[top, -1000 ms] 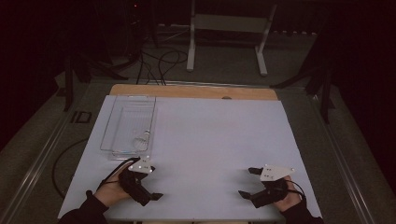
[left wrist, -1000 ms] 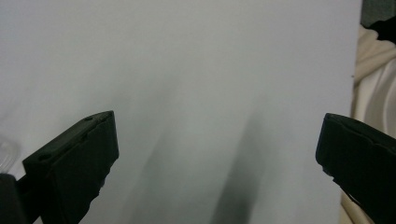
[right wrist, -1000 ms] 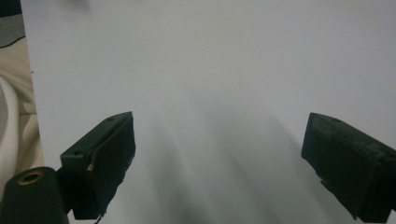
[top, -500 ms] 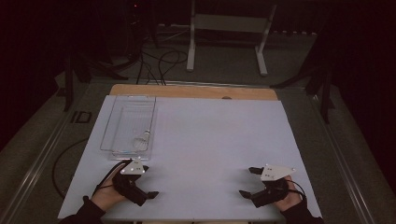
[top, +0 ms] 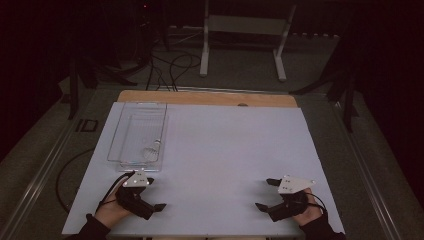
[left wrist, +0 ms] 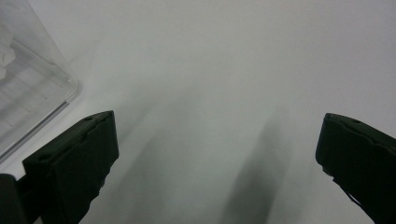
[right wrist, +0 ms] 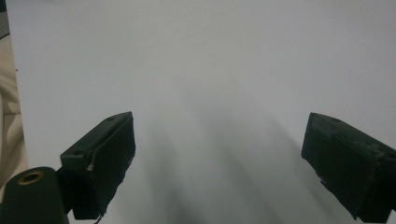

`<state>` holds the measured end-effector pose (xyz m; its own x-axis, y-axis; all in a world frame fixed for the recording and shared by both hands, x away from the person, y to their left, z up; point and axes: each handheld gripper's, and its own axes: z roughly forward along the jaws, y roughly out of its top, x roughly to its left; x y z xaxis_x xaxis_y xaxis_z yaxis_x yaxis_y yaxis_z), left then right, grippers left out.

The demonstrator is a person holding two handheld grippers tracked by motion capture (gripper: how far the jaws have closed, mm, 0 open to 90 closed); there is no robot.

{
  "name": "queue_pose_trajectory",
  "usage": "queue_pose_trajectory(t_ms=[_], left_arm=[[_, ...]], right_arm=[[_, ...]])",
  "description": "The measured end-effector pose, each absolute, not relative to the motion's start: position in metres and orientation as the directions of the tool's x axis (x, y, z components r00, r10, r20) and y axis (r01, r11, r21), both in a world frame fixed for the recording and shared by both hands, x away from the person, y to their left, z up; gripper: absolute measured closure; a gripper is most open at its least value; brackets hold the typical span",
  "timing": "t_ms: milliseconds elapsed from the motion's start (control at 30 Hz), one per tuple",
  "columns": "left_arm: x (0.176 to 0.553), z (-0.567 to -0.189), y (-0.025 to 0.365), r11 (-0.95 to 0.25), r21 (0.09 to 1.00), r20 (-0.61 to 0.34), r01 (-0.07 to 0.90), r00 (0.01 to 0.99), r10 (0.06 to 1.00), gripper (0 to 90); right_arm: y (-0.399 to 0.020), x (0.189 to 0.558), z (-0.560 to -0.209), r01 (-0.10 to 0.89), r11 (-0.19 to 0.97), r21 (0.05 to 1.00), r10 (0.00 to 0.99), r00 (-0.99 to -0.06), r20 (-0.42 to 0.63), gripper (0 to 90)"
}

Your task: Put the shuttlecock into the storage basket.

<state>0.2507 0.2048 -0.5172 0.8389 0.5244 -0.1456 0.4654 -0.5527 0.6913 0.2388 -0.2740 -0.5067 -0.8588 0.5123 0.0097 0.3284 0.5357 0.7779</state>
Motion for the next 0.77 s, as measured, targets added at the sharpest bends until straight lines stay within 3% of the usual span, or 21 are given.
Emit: queue_pose_trajectory(t_ms=[767], left_arm=[[0.2499, -0.5169, 0.207, -0.535, 0.712, -0.14, 0.454, 0.839, 0.526, 0.1]], right_arm=[[-0.2741, 0.2402, -0.5089, 0.327, 0.538, 0.777, 0.509, -0.861, 0.01, 10.0]])
